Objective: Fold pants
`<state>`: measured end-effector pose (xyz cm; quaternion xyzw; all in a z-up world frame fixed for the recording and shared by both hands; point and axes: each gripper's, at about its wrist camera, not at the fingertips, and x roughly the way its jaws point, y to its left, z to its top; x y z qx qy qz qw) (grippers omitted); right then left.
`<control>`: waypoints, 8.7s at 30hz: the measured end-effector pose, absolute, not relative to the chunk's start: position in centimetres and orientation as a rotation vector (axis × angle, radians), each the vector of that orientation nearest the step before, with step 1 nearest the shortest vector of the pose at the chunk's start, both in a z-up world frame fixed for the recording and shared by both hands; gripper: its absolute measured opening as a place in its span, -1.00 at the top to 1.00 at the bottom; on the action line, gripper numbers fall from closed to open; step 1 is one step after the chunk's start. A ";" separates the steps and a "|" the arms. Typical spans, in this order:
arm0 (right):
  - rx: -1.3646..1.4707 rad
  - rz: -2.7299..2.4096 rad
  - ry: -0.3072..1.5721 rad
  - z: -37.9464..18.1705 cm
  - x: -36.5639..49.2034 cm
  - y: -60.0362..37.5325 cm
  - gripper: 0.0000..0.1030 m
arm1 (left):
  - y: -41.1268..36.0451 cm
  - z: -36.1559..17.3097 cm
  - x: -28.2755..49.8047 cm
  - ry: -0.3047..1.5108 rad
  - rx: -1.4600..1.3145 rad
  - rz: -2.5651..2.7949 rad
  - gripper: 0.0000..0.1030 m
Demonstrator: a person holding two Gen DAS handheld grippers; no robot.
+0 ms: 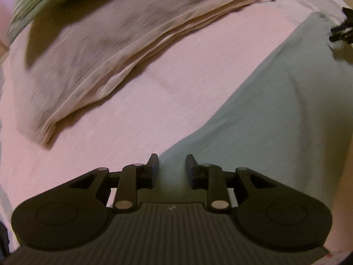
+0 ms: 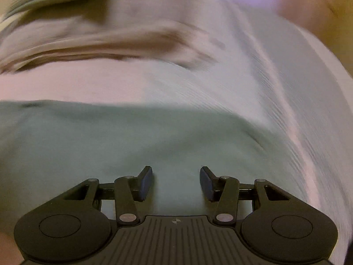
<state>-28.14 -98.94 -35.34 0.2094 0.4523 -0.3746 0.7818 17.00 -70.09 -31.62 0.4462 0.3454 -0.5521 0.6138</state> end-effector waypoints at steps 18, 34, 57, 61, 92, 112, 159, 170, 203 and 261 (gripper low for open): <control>0.771 -0.702 0.738 -33.5 -35.2 -92.4 0.12 | -66.0 -32.8 3.2 0.851 1.041 -1.315 0.54; 0.891 -0.232 0.680 -34.6 -15.8 -65.2 0.12 | -49.2 -33.8 9.0 0.557 1.338 -1.380 0.44; 1.023 -0.329 0.609 -39.2 -12.5 -64.5 0.98 | -43.0 -37.2 22.0 0.622 1.158 -1.414 0.49; 0.968 -0.318 0.673 -37.2 -13.5 -64.9 1.00 | -42.5 -36.6 21.6 0.604 1.170 -1.416 0.49; 0.692 -0.587 0.823 -37.5 -13.6 -68.4 0.41 | -45.7 -36.6 24.9 0.763 0.890 -1.213 0.37; 0.928 -0.987 0.479 -31.0 -37.3 -87.5 -0.14 | -53.1 -30.1 3.3 0.843 0.677 -1.176 -0.01; -0.056 -0.462 0.631 -31.5 -6.2 -65.7 0.87 | -43.4 -30.4 4.8 0.859 0.550 -1.036 -0.23; -0.061 -0.334 0.800 -33.4 -6.6 -63.8 0.15 | -41.1 -31.5 7.9 0.887 0.464 -1.064 -0.23; 1.048 -0.258 0.682 -37.6 -22.0 -92.8 0.78 | -61.9 -39.2 0.7 0.809 0.724 -1.179 0.07; -0.191 -0.458 1.144 -34.4 7.6 -55.4 0.59 | -35.3 -29.5 13.9 0.885 0.296 -1.043 0.01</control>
